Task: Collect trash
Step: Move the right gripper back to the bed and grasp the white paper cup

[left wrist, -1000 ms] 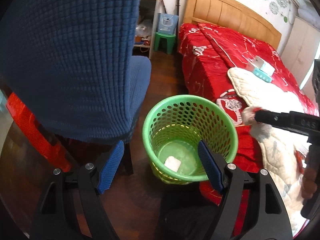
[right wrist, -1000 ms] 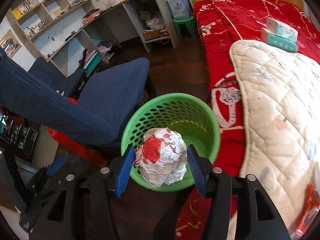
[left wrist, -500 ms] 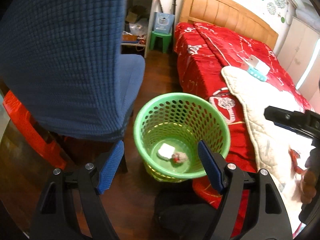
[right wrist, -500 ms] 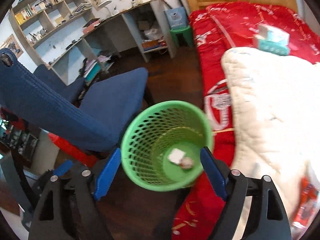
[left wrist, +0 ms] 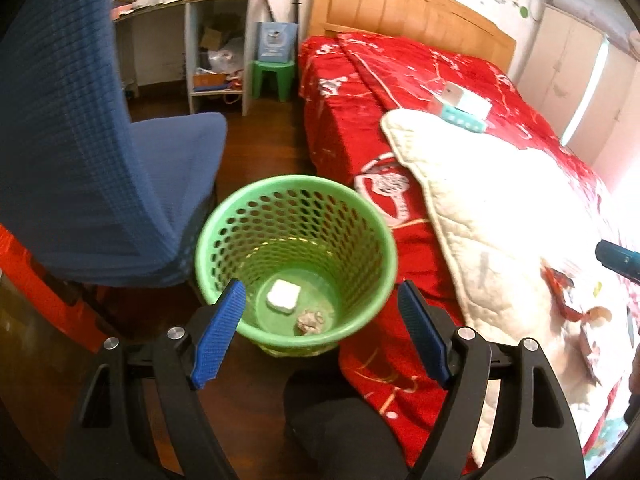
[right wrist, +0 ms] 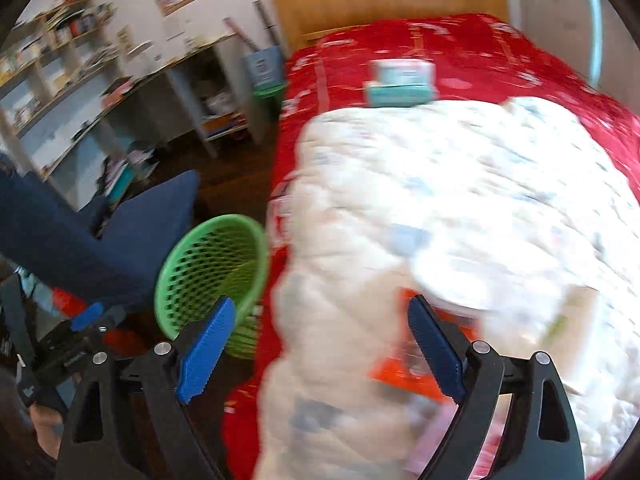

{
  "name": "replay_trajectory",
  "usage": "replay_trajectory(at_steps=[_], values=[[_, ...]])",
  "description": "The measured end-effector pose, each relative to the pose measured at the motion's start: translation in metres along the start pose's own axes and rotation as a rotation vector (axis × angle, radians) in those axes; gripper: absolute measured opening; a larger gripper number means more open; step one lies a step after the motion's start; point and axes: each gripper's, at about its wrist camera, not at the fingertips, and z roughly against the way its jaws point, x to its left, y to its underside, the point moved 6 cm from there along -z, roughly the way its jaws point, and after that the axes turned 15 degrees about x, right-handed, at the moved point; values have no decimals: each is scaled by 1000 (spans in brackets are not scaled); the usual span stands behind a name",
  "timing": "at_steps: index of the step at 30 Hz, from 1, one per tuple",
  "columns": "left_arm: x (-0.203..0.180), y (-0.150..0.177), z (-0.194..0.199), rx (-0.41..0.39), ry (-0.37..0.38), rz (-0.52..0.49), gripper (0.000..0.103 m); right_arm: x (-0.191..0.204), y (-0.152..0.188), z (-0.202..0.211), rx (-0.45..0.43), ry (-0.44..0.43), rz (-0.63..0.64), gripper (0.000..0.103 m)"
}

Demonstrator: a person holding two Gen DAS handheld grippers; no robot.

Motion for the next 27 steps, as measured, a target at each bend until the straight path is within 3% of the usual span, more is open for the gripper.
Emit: replay_trajectory(at_steps=[10,14,27], values=[[-37,7,-3,21,21,-73,79,-139,22,31,-22,143,-235,85],[-49,9,-4,31,28,-95,79,-181,24,26,4,136,-329,85],[-105,23,-5,77,91,-207,80,-219,25,-15,117,68,-431,65]])
